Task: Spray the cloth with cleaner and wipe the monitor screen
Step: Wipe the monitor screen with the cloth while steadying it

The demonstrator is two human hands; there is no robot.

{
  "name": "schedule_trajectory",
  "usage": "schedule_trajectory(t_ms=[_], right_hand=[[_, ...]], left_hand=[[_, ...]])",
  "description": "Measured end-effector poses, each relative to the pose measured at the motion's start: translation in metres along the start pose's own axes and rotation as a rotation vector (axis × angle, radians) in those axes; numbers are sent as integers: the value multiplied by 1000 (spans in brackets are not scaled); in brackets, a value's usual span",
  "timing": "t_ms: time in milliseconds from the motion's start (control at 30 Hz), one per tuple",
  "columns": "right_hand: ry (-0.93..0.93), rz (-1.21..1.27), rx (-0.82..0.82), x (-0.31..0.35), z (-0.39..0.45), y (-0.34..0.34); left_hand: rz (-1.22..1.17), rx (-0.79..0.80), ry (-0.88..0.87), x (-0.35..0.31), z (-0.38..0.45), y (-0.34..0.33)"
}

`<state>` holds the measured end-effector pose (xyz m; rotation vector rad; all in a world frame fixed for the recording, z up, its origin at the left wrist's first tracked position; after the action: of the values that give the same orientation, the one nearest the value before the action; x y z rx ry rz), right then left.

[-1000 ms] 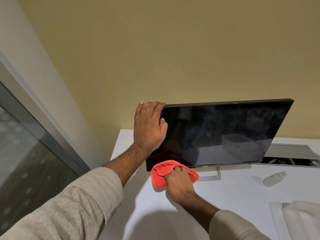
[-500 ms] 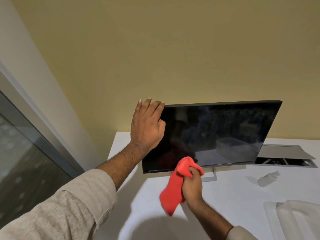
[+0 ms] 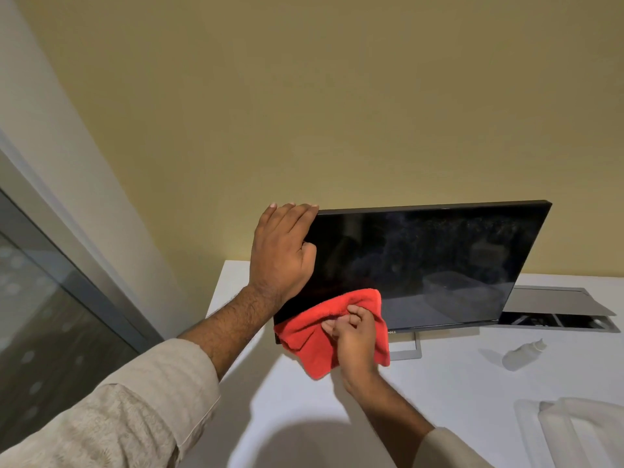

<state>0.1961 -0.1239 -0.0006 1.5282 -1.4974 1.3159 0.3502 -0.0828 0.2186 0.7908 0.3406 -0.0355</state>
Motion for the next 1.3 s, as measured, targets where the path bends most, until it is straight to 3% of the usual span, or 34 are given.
schedule_trajectory(t_ms=[100, 167, 267, 367, 733, 867, 1000, 1133, 1300], right_hand=[[422, -657, -10, 13, -8, 2], [609, -1105, -98, 17, -10, 4], [745, -1374, -197, 20, -6, 8], [844, -1392, -253, 32, -8, 4], [1015, -996, -389, 153, -3, -11], [1042, -1112, -372, 139, -8, -20], [996, -1428, -148, 67, -15, -24], [866, -1493, 12, 23, -14, -3], [888, -1369, -157, 88, 5, 0]], left_hand=[[-6, 4, 1, 0, 0, -1], [-4, 9, -4, 1, 0, -1], [-2, 11, -12, 2, 0, -1], [7, -1, -8, 1, -1, -3], [30, -23, -10, 2, -2, -6], [42, -19, -6, 2, -1, -7], [46, -23, -13, 2, -1, -7], [44, -14, -22, 3, -4, -8], [44, -1, -21, 4, -3, -8]])
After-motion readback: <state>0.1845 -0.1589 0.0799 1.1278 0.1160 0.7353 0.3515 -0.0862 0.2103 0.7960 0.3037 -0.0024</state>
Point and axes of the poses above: each hand's wrist, its own z-axis towards the middle knuckle, its own y-axis out of the back of the hand, x = y × z, the point moved 10 cm from there along z, towards the middle knuckle, and after that the axes turned 3 degrees about -z, right-handed, at the moved point
